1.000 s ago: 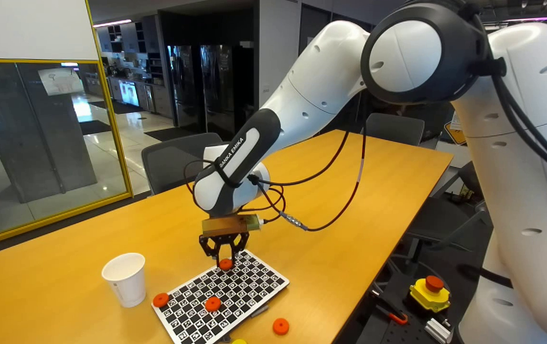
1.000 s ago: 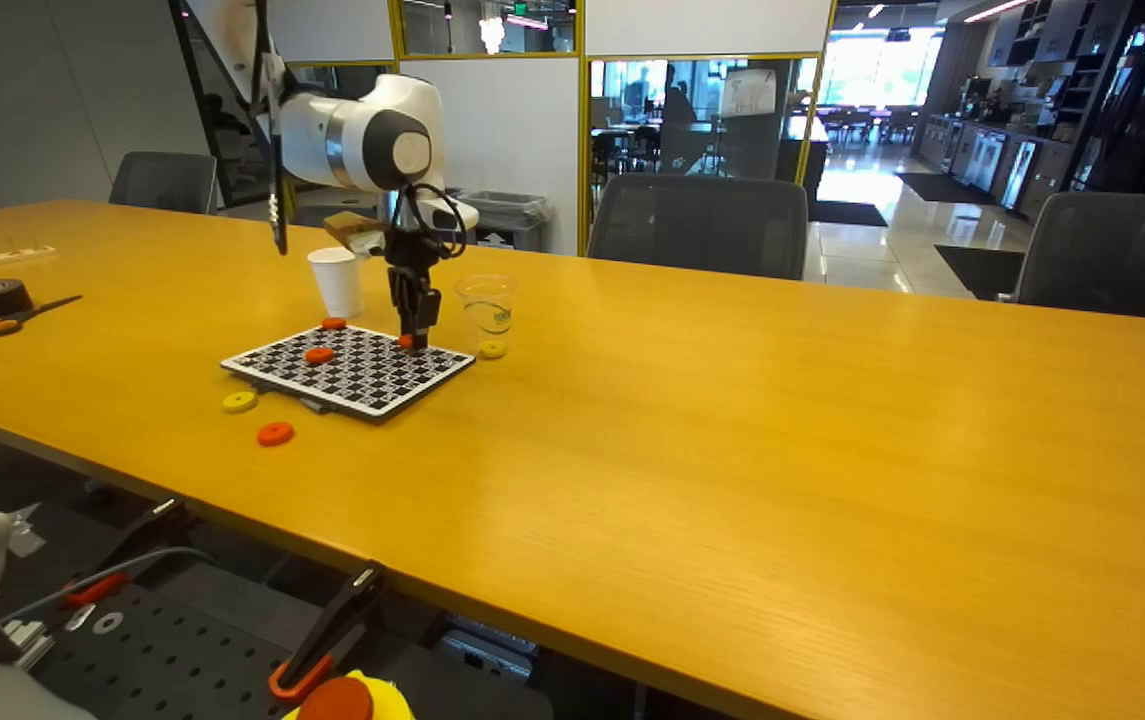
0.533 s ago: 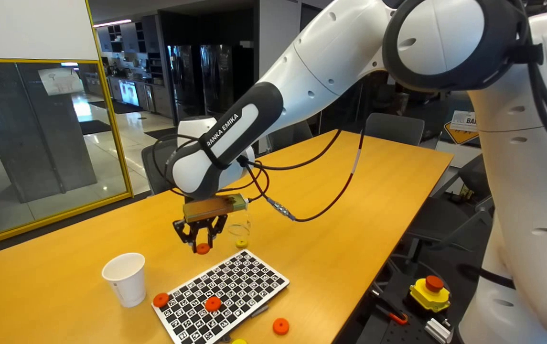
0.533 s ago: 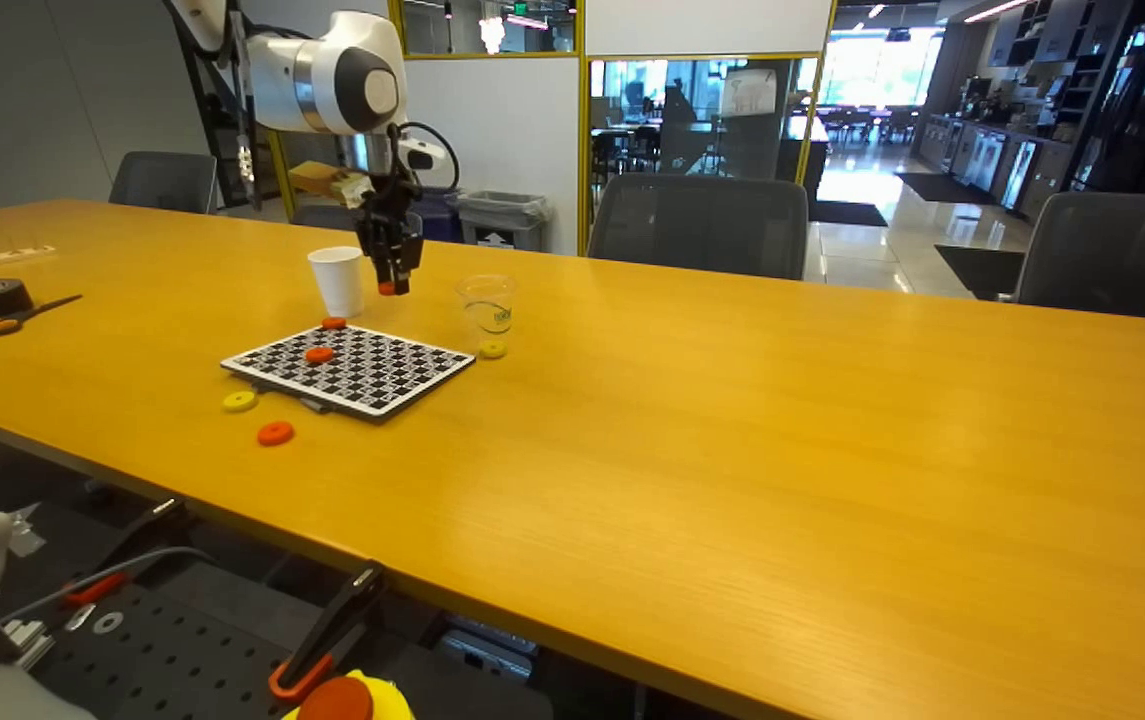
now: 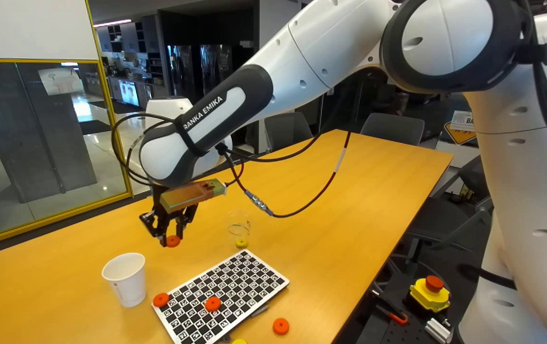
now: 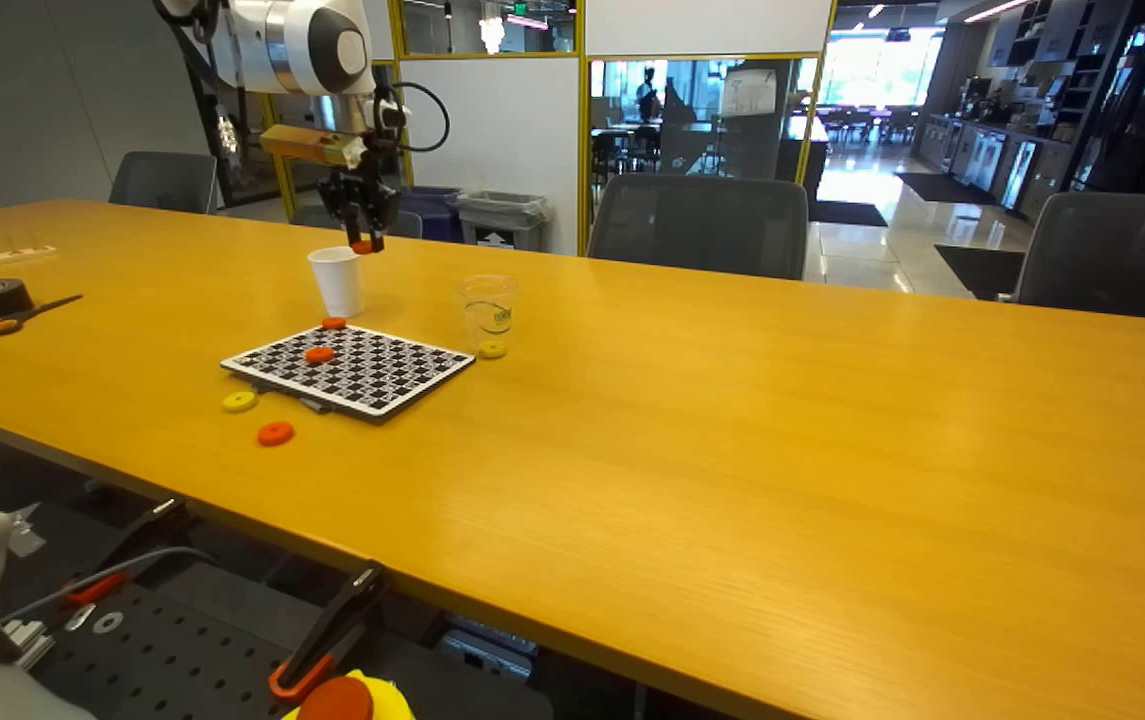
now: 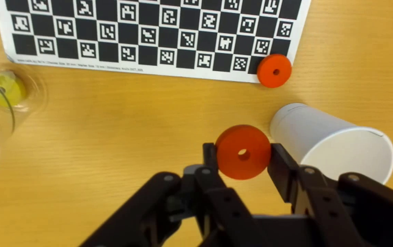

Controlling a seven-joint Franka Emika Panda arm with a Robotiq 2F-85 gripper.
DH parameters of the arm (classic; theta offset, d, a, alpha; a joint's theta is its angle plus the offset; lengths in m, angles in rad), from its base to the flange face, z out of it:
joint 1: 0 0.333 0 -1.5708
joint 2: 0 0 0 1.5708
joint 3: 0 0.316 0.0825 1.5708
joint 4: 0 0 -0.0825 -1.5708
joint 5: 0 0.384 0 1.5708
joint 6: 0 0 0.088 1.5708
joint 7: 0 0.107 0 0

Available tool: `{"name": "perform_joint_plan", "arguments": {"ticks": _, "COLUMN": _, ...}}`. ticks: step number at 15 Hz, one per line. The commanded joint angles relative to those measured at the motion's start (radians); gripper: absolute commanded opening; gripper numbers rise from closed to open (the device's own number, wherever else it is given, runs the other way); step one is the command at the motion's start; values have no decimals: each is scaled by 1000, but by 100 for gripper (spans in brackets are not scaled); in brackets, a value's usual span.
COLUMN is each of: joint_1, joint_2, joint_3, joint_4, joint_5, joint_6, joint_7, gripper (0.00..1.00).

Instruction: Put the yellow objects inside the transparent cup and the orange objects inside the white cup.

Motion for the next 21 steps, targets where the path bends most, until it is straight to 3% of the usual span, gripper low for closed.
{"name": "perform_joint_plan", "arguments": {"ticks": 1, "joint_1": 26, "joint_2": 60, "joint_3": 23, "joint_4": 128, "joint_5": -36, "joint_6": -61, "joint_7": -68, "gripper": 24}}
{"name": "perform_joint_plan", "arguments": {"ticks": 8, "joint_1": 58, "joint_2": 187, "joint_3": 58, "joint_4": 332, "joint_5": -30, "joint_6": -168, "joint_7": -182, "gripper": 24}}
{"name": "perform_joint_plan", "arguments": {"ticks": 17, "joint_1": 71, "joint_2": 327, "joint_3": 53, "joint_4": 524, "joint_5": -28, "joint_6": -240, "joint_7": -237, "gripper": 24}}
{"name": "perform_joint_plan", "arguments": {"ticks": 18, "joint_1": 72, "joint_2": 338, "joint_3": 53, "joint_4": 538, "joint_5": -26, "joint_6": -247, "joint_7": -237, "gripper": 67}}
{"name": "perform_joint_plan", "arguments": {"ticks": 19, "joint_1": 71, "joint_2": 345, "joint_3": 54, "joint_4": 550, "joint_5": -24, "joint_6": -253, "joint_7": -240, "gripper": 68}}
{"name": "perform_joint_plan", "arguments": {"ticks": 21, "joint_1": 72, "joint_2": 358, "joint_3": 52, "joint_4": 567, "joint_5": -24, "joint_6": -264, "joint_7": -238, "gripper": 81}}
